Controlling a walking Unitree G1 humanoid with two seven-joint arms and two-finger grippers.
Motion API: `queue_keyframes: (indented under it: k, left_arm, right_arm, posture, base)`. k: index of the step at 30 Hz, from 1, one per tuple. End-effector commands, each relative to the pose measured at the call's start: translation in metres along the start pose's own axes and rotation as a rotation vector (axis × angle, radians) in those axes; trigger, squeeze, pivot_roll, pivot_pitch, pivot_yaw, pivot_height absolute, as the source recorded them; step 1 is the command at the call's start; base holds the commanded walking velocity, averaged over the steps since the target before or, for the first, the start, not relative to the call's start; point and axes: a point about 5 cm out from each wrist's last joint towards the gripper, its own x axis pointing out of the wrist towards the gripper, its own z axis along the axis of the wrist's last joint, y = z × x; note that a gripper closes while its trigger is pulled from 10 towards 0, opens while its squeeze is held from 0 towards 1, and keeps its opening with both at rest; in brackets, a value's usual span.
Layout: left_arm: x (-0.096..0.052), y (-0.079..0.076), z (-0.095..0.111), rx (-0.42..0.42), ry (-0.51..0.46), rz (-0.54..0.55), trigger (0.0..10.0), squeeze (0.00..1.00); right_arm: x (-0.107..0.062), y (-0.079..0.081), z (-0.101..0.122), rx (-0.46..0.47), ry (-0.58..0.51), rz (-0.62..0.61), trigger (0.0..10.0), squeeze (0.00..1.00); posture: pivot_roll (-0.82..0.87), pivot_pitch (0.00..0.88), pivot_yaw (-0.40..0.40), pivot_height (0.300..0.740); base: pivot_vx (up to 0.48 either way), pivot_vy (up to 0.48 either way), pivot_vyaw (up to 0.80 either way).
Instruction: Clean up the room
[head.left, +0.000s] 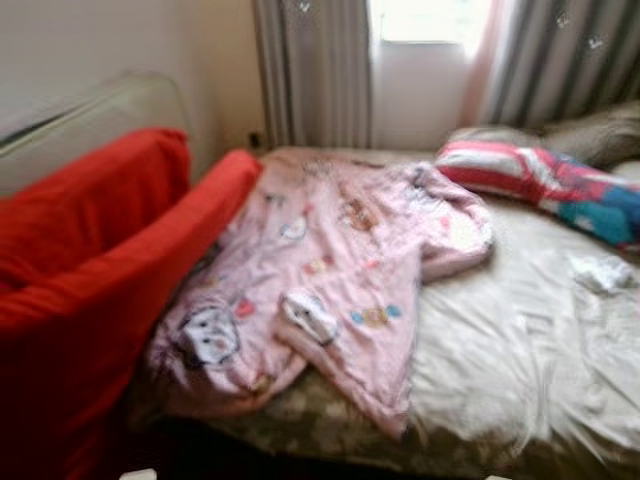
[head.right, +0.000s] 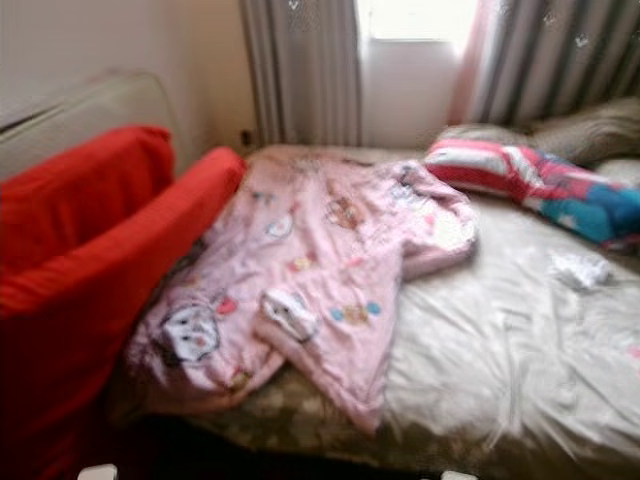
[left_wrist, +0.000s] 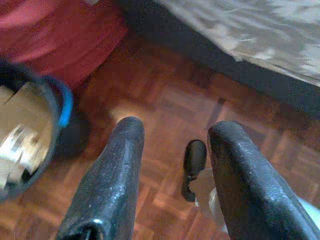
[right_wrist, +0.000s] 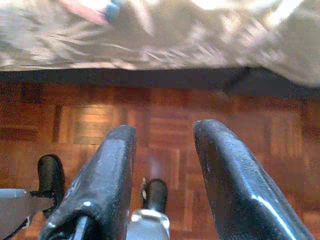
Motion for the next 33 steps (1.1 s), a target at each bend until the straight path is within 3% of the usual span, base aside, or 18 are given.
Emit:
queue_keyframes:
  k: [1, 8, 15, 16, 17, 18, 23, 33]
  left_arm:
    - [-0.001, 0.001, -0.003, 0.021, 0.015, 0.003, 10.0, 0.0]
    - [0.002, 0.001, 0.007, 0.037, -0.006, -0.007, 10.0, 0.0]
    - [0.009, -0.013, 0.024, 0.067, -0.05, -0.028, 10.0, 0.0]
    - [0.01, -0.015, 0.03, 0.076, -0.068, -0.031, 10.0, 0.0]
    - [0.011, -0.016, 0.034, 0.076, -0.087, -0.037, 10.0, 0.0]
    - [0.011, -0.017, 0.036, 0.074, -0.096, -0.04, 10.0, 0.0]
    - [0.012, -0.019, 0.042, 0.057, -0.129, -0.049, 10.0, 0.0]
    - [0.016, -0.047, 0.057, 0.037, -0.188, -0.098, 10.0, 0.0]
  right_arm:
    - [0.001, 0.005, 0.002, 0.0, -0.009, 0.016, 10.0, 0.0]
    - [0.002, 0.008, 0.004, 0.008, -0.016, 0.019, 10.0, 0.0]
    - [0.004, 0.016, 0.012, 0.035, -0.041, 0.029, 10.0, 0.0]
    - [0.01, 0.036, 0.043, 0.0, -0.13, 0.05, 10.0, 0.0]
    - [0.012, 0.045, 0.06, -0.01, -0.186, 0.065, 10.0, 0.0]
    - [0.012, 0.046, 0.064, -0.007, -0.198, 0.069, 10.0, 0.0]
    - [0.012, 0.045, 0.074, -0.01, -0.245, 0.08, 10.0, 0.0]
    - [0.011, 0.032, 0.098, -0.016, -0.31, 0.056, 10.0, 0.0]
  posture:
    - [0.02, 0.027, 0.04, 0.74]
    - [0.02, 0.016, 0.054, 0.74]
    - [0.03, 0.0, 0.074, 0.74]
    - [0.03, 0.0, 0.08, 0.74]
    - [0.02, 0.0, 0.079, 0.74]
    - [0.02, 0.0, 0.079, 0.74]
    - [0.02, 0.0, 0.061, 0.74]
    - [-0.02, 0.0, 0.013, 0.74]
  base:
    - [0.274, 0.0, 0.66]
    - [0.274, 0.0, 0.61]
    - [0.272, 0.0, 0.0]
    - [0.0, 0.0, 0.0]
    - [0.0, 0.0, 0.0]
    - [0.0, 0.0, 0.0]
    - [0.0, 0.0, 0.0]
    - [0.0, 0.0, 0.0]
